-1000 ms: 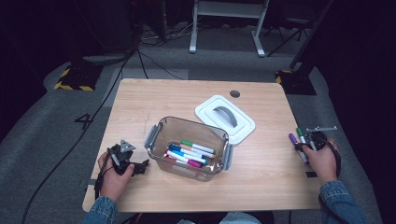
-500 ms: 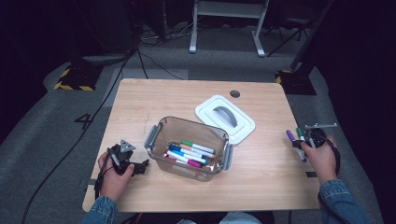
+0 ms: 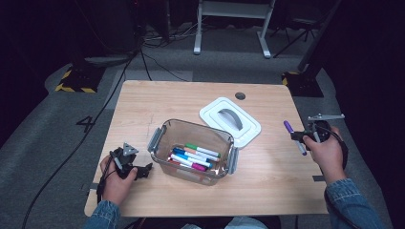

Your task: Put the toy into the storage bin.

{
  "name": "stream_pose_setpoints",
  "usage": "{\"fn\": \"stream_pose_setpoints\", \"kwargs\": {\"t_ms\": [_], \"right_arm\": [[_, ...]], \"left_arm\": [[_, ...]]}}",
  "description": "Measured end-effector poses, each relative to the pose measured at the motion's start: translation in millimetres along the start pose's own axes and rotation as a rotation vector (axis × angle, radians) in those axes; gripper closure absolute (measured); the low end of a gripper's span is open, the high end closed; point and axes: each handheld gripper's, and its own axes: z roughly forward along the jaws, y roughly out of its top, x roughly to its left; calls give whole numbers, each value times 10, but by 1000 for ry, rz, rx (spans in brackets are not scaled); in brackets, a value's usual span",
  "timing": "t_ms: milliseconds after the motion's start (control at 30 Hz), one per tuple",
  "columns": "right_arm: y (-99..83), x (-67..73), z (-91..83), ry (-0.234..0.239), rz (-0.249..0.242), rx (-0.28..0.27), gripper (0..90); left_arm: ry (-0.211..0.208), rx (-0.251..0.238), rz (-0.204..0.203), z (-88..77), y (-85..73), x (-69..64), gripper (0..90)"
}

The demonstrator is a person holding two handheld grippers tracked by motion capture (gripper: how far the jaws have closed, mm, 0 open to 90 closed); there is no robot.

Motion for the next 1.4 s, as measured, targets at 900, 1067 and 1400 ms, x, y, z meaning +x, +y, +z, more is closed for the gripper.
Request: {"fn": "stream_pose_setpoints", "kwargs": {"t_ms": [900,1067,1400], "right_arm": [[796,1267,-241,230,-218,-75,776],[897,1570,-186,270,-290,-74,776],[981,2106,-72,364,-397,-44,775]], "left_arm": [[8,-4,-9,48,52,10,0],[8,-3,-5,50,55,13,0],[9,-3,-7,50,55,11,1]]}}
